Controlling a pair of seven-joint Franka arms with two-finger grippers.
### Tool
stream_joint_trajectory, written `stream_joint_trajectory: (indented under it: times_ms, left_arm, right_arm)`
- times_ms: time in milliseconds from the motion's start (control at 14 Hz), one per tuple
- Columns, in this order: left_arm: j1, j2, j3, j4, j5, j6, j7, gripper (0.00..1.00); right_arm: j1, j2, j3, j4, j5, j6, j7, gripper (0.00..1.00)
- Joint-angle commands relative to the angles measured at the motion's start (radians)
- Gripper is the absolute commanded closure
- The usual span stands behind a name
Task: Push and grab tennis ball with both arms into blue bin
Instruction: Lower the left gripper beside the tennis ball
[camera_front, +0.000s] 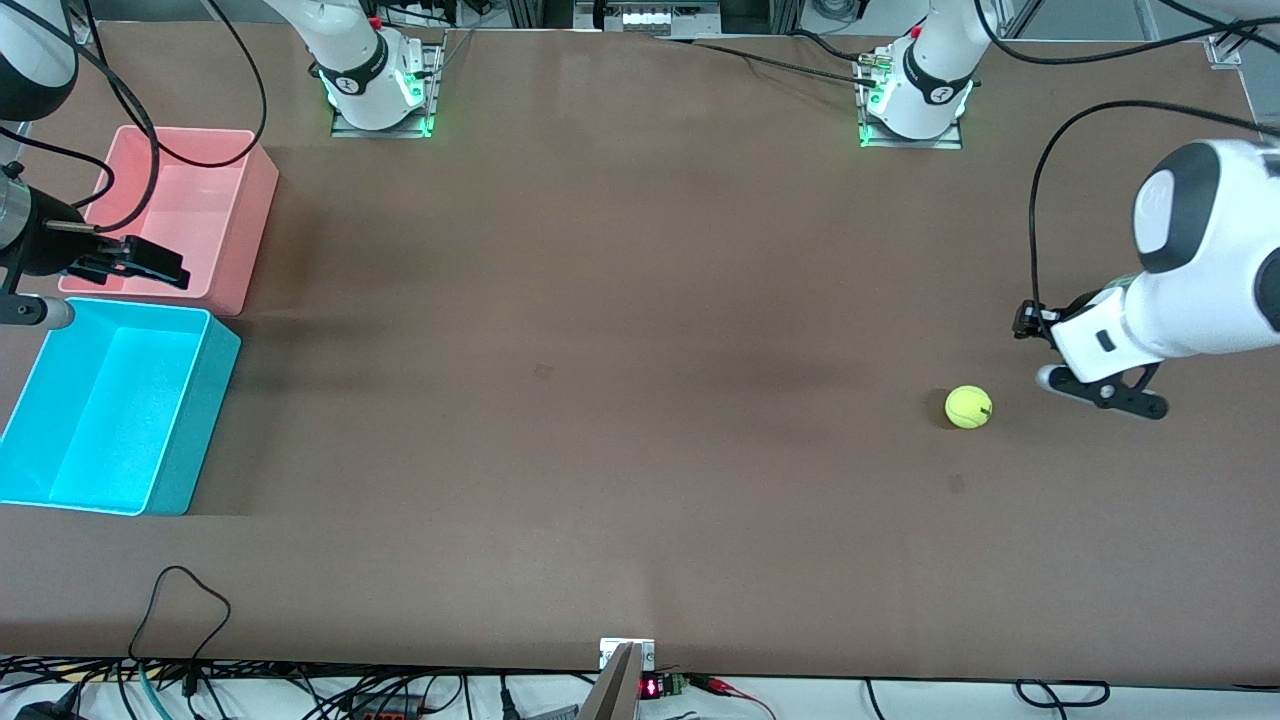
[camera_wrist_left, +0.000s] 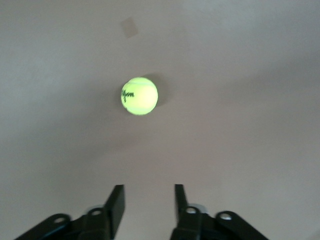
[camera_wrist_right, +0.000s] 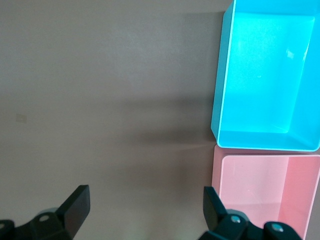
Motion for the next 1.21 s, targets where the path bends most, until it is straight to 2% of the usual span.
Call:
stream_joint_trajectory:
  times_ms: [0,143,357,643,1143]
  left_arm:
    - [0.011,0.068,0.002,0.018,0.023,0.022,0.150,1.00]
    - [0.019,0.090,0.002,-0.007,0.023,0.039,0.229,1.00]
    - [0.076,0.109,0.003,-0.066,0.023,0.168,0.430,1.00]
    - [0.128,0.188,0.005,-0.067,0.023,0.254,0.733,1.00]
    - [0.168,0.266,0.009,-0.067,0.064,0.444,1.087,1.00]
  right_arm:
    - [0.006,-0.014,0.003,-0.014,-0.003,-0.003,0.003,0.00]
    - [0.006,-0.013,0.003,-0.014,-0.003,-0.003,0.004,0.00]
    - [0.006,-0.010,0.003,-0.015,-0.003,0.000,0.006,0.00]
    - [0.004,-0.008,0.003,-0.015,-0.005,0.004,0.006,0.00]
    - [0.003,-0.004,0.003,-0.014,-0.003,0.004,0.006,0.00]
